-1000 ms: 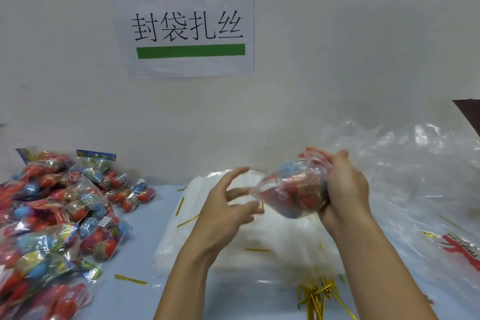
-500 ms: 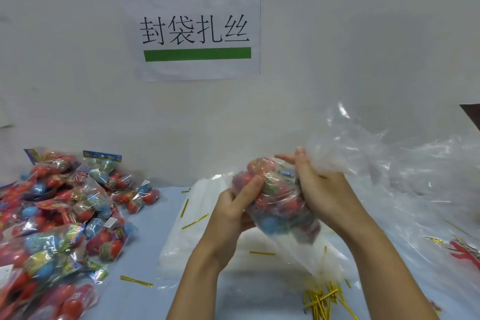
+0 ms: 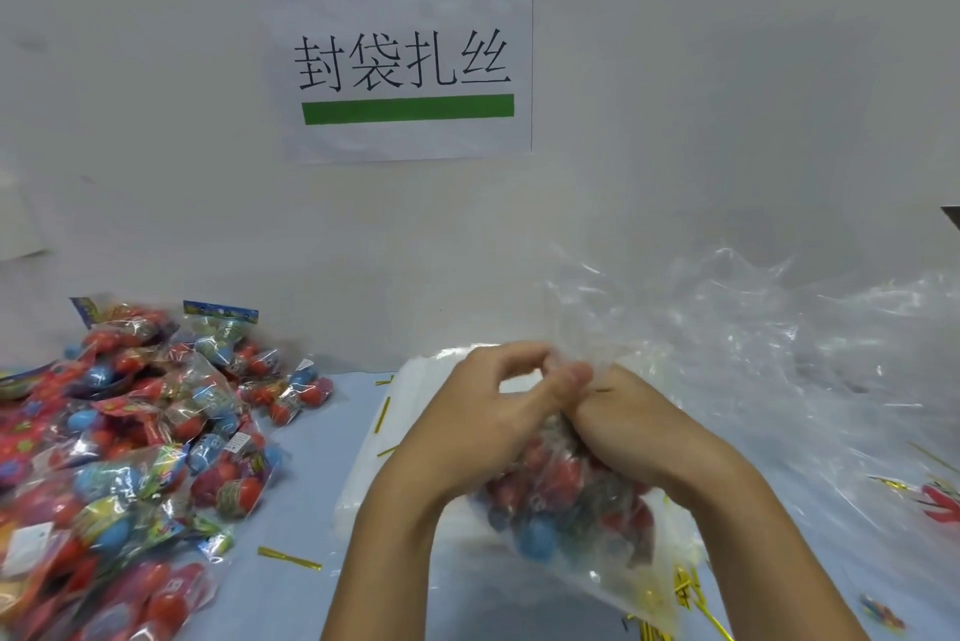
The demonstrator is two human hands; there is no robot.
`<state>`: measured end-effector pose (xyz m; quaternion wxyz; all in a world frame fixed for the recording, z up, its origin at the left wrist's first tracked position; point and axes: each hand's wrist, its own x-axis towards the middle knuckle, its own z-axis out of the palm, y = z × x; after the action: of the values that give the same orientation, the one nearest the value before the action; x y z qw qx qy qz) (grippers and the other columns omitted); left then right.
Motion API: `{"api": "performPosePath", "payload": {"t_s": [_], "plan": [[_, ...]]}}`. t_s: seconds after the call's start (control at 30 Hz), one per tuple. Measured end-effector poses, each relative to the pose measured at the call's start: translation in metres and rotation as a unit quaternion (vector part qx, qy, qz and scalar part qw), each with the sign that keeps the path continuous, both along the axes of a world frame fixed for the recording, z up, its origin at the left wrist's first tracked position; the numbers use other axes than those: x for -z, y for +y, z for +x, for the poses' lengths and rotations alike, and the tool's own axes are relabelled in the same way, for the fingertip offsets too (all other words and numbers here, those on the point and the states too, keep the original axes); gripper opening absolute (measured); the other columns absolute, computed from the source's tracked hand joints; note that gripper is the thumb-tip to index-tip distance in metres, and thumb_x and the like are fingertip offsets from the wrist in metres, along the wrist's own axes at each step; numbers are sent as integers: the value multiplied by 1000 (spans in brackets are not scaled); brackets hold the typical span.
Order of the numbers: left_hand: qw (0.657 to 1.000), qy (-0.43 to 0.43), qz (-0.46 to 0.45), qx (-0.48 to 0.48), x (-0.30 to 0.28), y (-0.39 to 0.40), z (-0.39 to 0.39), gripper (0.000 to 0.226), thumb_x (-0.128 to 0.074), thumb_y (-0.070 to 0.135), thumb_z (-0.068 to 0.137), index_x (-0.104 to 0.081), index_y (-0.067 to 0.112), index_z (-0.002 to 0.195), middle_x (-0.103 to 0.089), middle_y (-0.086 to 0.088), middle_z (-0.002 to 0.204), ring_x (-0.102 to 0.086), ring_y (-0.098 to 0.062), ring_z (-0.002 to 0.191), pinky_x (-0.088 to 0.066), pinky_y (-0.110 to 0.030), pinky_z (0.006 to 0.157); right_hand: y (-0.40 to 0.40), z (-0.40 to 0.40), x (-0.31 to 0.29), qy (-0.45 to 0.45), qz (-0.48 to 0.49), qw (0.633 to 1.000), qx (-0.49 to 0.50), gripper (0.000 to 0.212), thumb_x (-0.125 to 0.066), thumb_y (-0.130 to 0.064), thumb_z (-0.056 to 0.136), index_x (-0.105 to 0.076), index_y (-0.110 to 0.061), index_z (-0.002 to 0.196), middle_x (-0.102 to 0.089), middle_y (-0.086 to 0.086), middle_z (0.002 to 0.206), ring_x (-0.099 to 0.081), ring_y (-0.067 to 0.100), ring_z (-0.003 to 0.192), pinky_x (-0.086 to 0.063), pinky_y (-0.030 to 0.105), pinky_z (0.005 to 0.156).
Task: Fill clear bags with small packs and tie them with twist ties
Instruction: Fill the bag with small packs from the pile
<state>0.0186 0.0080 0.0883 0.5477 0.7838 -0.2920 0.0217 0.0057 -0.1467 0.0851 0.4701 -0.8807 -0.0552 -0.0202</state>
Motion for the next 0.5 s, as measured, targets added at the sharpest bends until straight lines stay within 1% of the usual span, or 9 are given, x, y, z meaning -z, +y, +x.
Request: {"api": "performPosePath", "payload": {"t_s": [0.03,0.1,0.17,0.3,0.37,0.4,0.43,0.47,0.5], "plan": [[1000,-10,-9,-3,-1,1,0,22,-65,40,93,-74,20,90,-75,9,95,-68,-1,97,-50,-21,89,5,1,1,2,-9,1000,-12,34,-40,-15,101,-68,3,109,-73,23,95,-69,38,84,-57,48,77],[1000,-7,-26,-8,-2,6,2,15,-67,24,94,-73,24,80,-74,10,87,-69,-6,94,-51,-27,88,13,2,5,12,-21,999,-33,35,-38,-14,101,-65,2,115,-67,30,116,-63,44,111,-52,59,92],[1000,-15,-19,-14,-1,8,3,23,-68,16,93,-72,27,74,-74,10,84,-70,-9,93,-52,-34,90,20,2,8,27,-44,997,-55,36,-36,-16,102,-64,0,117,-66,28,119,-60,43,116,-51,58,94],[994,-10,-95,-59,2,3,4,32,-67,-2,87,-71,21,64,-69,7,65,-65,-5,66,-48,-17,68,31,4,11,17,-14,998,-59,34,-34,-17,102,-62,-13,121,-68,23,119,-61,41,115,-50,59,96],[986,3,-138,-95,5,2,6,33,-68,-3,83,-71,20,60,-68,5,61,-62,-4,62,-47,-16,62,32,6,13,11,0,998,-54,31,-37,-25,103,-65,-14,109,-74,16,103,-69,37,100,-57,55,86],[982,13,-154,-111,7,2,7,29,-69,-2,83,-73,16,61,-68,1,61,-61,-6,62,-47,-17,61,32,7,14,9,0,999,-45,31,-40,-31,103,-64,-14,93,-75,5,81,-71,29,77,-58,46,71],[977,27,-170,-127,8,4,8,23,-70,-1,83,-74,12,64,-70,-5,64,-61,-9,63,-49,-21,61,33,7,16,4,0,999,-32,36,-44,-36,102,-56,-16,75,-62,-6,57,-59,18,54,-49,35,55],[970,43,-189,-146,10,7,10,21,-70,-2,82,-73,8,65,-70,-6,65,-60,-12,63,-50,-25,61,35,7,17,-10,4,1000,-25,43,-48,-39,101,-45,-19,63,-45,-10,46,-42,12,43,-37,30,49],[961,57,-210,-169,13,11,13,23,-70,-4,82,-72,8,62,-67,-5,62,-58,-14,63,-49,-28,61,38,7,19,-32,15,999,-25,47,-52,-41,100,-39,-20,59,-37,-10,45,-33,10,43,-30,27,49]]}}
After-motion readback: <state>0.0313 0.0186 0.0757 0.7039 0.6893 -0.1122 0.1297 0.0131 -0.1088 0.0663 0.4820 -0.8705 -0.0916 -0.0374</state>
